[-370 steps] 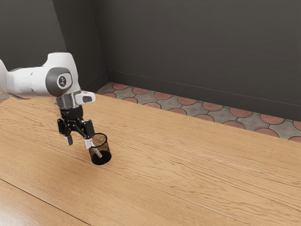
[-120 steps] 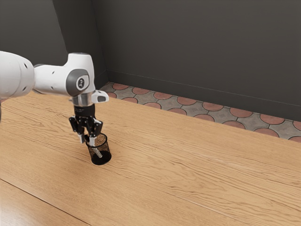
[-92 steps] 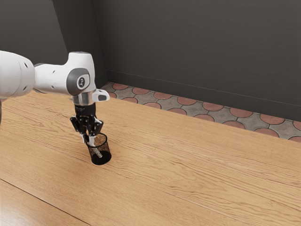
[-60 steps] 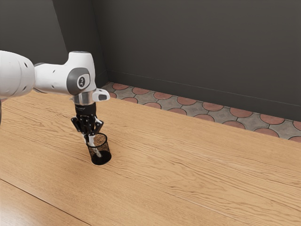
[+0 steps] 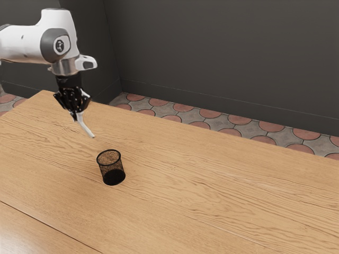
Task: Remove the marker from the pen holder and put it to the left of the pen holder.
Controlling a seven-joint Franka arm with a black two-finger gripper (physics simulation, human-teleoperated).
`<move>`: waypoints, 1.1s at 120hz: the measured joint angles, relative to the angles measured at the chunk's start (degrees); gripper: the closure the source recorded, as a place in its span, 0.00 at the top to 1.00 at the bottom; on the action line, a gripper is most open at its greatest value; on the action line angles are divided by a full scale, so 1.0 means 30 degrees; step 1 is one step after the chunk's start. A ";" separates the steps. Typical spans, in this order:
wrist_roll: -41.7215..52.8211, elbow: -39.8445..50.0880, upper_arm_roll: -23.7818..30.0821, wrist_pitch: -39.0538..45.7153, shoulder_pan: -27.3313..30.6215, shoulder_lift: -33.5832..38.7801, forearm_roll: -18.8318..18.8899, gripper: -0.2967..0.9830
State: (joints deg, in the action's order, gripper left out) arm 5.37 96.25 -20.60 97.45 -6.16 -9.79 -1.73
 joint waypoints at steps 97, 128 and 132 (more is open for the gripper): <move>1.8613 -0.0145 0.1564 0.8887 0.6063 -0.6157 -1.1024 0.37; 1.8485 -0.0134 0.1233 0.4946 0.0647 0.1009 -0.4515 0.65; 1.7295 -0.0641 0.1501 0.3173 -0.0332 0.2609 -0.3182 0.67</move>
State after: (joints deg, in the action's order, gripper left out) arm 57.26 94.33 -16.10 106.97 -7.15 -1.96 -11.27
